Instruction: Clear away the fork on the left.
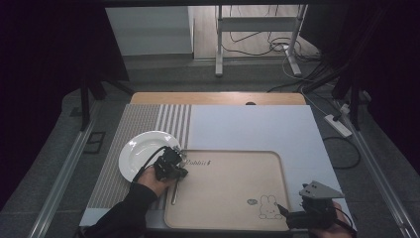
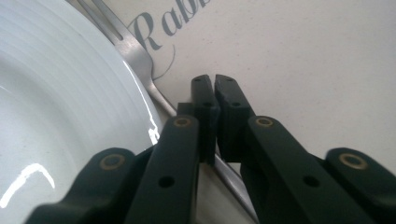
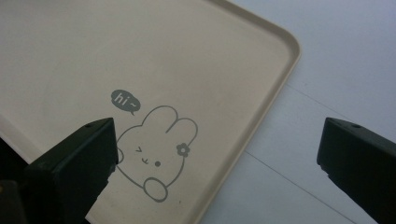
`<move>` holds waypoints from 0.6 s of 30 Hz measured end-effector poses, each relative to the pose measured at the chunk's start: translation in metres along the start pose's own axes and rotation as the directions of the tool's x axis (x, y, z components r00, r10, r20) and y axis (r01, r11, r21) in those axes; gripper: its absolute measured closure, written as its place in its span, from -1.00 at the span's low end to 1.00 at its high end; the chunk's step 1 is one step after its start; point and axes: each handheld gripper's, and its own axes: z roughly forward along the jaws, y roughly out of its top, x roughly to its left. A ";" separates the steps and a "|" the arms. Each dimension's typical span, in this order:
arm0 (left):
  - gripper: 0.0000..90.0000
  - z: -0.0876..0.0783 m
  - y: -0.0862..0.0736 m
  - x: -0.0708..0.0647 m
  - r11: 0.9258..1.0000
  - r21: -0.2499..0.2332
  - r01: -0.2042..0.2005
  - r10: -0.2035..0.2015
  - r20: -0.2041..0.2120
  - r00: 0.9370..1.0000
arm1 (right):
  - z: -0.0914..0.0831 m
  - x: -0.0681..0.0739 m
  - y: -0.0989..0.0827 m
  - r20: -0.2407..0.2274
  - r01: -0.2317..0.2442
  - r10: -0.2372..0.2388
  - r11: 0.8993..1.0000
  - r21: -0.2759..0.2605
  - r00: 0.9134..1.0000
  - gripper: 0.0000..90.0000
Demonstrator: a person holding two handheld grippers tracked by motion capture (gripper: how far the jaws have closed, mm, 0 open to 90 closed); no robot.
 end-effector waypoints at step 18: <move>0.17 -0.023 -0.006 -0.006 0.985 -0.165 -0.052 0.058 0.029 0.998 | 0.000 0.000 0.000 0.000 -0.001 0.001 1.000 0.001 1.000 -1.00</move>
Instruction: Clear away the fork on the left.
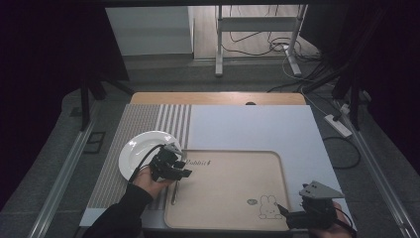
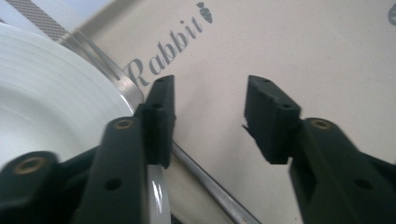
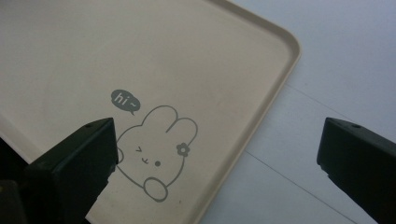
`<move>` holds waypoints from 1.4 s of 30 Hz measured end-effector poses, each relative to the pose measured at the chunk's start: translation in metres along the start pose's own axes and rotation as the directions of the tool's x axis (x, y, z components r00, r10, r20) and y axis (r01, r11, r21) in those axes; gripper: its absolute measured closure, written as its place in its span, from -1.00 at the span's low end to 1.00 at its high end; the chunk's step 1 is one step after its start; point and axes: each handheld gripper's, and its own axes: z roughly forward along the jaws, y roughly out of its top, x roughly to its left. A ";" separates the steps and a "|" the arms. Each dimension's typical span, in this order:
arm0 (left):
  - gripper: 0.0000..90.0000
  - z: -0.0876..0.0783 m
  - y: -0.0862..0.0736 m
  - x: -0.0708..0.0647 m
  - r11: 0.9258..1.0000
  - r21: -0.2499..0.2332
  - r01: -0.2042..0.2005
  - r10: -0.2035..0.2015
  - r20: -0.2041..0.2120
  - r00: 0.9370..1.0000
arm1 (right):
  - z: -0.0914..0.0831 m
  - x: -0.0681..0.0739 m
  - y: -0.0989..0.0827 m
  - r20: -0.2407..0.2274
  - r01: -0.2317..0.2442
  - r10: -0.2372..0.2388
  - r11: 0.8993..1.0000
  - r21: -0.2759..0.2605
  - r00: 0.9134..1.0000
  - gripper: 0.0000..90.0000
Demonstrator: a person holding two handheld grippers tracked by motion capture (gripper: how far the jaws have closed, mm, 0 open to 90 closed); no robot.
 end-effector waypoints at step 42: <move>-1.00 -0.063 -0.079 0.012 0.961 -0.241 0.136 -0.149 -0.037 0.988 | -0.001 -0.001 0.000 0.005 -0.023 0.023 1.000 -0.002 1.000 -1.00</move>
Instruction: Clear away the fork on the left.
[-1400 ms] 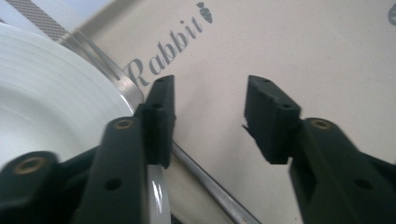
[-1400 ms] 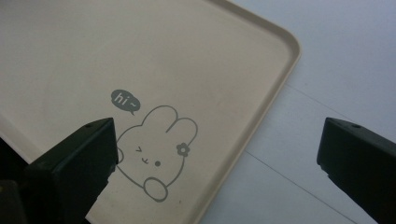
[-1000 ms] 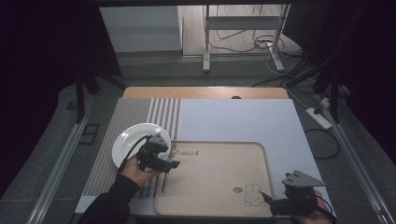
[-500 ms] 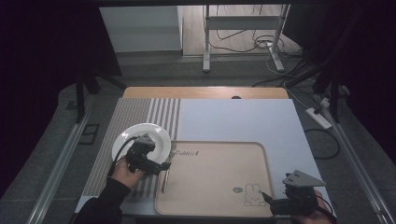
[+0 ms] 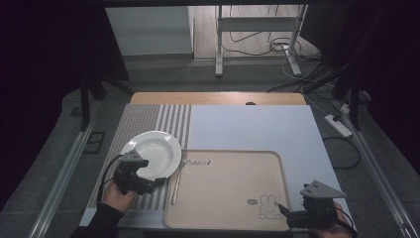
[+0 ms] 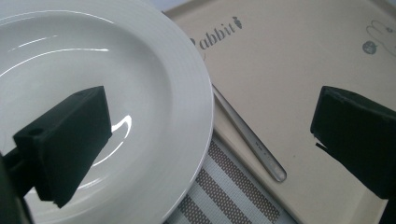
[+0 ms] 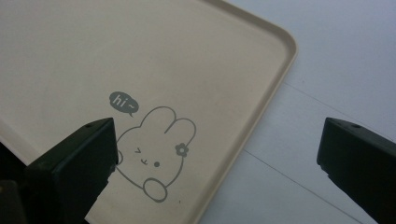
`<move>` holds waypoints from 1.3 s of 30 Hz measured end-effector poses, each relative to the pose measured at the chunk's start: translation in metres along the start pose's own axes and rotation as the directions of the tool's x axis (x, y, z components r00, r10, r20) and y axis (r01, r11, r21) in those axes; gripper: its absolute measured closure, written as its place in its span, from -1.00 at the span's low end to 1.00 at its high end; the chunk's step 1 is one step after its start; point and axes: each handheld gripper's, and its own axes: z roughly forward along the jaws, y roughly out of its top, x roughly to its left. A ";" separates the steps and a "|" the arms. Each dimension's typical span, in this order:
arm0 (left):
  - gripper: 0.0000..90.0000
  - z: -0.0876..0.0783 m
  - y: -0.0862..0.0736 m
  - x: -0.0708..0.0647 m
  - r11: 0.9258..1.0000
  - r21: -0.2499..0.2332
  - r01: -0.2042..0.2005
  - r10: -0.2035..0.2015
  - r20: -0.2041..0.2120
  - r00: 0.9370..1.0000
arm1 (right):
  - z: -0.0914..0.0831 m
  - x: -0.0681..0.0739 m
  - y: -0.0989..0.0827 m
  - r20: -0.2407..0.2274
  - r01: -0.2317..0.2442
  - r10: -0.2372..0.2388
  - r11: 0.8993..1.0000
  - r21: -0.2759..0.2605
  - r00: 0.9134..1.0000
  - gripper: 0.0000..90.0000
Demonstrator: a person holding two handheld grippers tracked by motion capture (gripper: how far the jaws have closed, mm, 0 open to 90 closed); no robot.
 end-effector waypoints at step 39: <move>-1.00 -0.052 -0.060 -0.007 0.997 -0.029 0.077 -0.080 -0.122 0.989 | 0.000 -0.002 0.000 0.013 -0.021 0.021 1.000 0.002 1.000 -1.00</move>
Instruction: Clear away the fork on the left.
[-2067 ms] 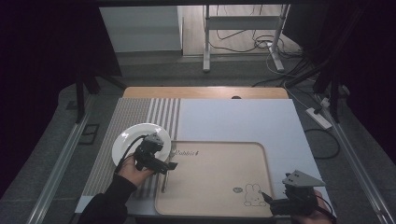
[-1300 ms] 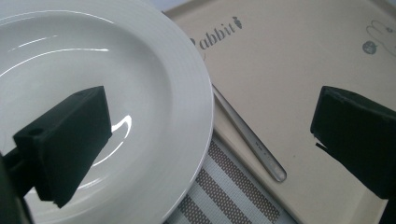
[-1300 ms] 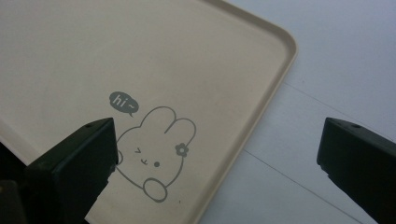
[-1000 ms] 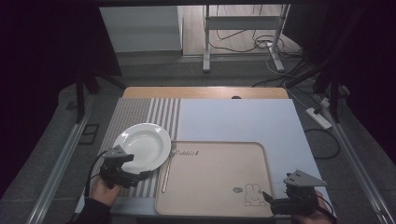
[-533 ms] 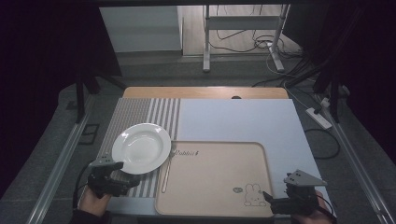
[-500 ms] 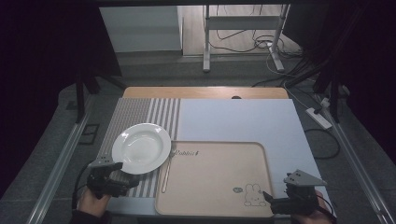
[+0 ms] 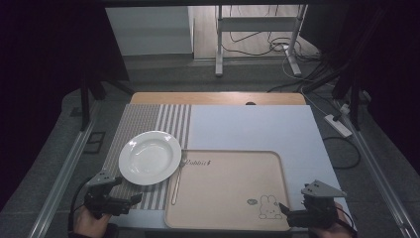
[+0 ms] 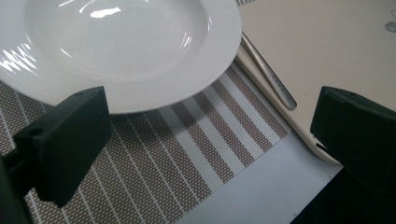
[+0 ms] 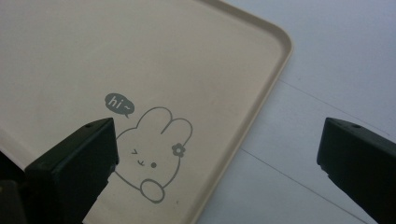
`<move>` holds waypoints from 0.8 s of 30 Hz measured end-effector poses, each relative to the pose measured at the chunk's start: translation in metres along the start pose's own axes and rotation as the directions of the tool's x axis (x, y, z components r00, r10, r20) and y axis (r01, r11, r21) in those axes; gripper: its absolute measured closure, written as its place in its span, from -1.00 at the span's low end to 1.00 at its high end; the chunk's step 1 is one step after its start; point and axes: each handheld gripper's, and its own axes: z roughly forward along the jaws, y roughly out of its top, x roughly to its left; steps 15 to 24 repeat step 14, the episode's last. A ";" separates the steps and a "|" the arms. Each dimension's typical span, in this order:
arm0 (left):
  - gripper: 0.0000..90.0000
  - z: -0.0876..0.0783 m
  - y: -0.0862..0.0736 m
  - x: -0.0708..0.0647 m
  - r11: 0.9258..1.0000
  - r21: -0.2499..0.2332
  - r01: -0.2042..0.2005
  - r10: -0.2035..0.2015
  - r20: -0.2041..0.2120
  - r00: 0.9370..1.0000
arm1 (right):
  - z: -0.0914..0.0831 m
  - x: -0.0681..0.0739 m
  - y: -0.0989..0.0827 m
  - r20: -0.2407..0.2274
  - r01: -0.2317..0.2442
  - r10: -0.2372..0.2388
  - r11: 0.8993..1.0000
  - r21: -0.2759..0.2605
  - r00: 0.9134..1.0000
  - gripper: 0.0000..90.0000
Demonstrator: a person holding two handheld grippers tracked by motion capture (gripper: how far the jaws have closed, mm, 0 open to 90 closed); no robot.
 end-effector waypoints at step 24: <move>-1.00 -0.005 -0.005 -0.005 1.000 0.026 -0.015 0.016 -0.037 0.999 | 0.001 0.000 0.000 0.005 -0.003 0.003 1.000 0.005 1.000 -1.00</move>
